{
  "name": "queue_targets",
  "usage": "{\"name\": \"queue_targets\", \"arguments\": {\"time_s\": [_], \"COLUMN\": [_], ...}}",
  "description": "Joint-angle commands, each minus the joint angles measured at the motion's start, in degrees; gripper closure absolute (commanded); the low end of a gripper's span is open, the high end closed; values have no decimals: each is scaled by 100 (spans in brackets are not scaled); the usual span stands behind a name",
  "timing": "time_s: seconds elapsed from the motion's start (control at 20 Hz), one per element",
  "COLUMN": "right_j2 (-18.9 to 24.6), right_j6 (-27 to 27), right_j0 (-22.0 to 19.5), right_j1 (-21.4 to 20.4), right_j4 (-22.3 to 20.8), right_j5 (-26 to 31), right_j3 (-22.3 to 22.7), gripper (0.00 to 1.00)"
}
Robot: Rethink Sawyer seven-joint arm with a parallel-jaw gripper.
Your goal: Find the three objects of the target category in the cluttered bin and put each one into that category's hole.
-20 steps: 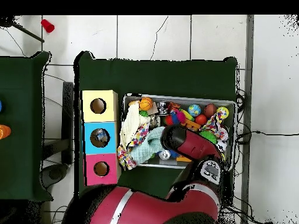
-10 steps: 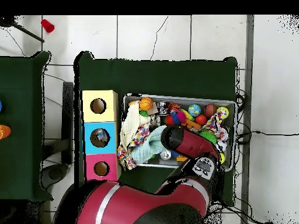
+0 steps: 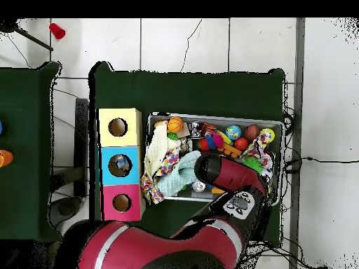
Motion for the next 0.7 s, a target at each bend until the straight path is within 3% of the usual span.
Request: {"name": "queue_targets", "arguments": {"time_s": [0.05,0.3,0.7], "right_j2": [-687,-505,173], "right_j6": [405,519,350], "right_j0": [175,56,-352], "right_j1": [245,541,498], "right_j4": [-380,-261,-227], "right_j5": [606,140,-508], "right_j3": [-458,-494,-426], "gripper": [0,0,0]}}
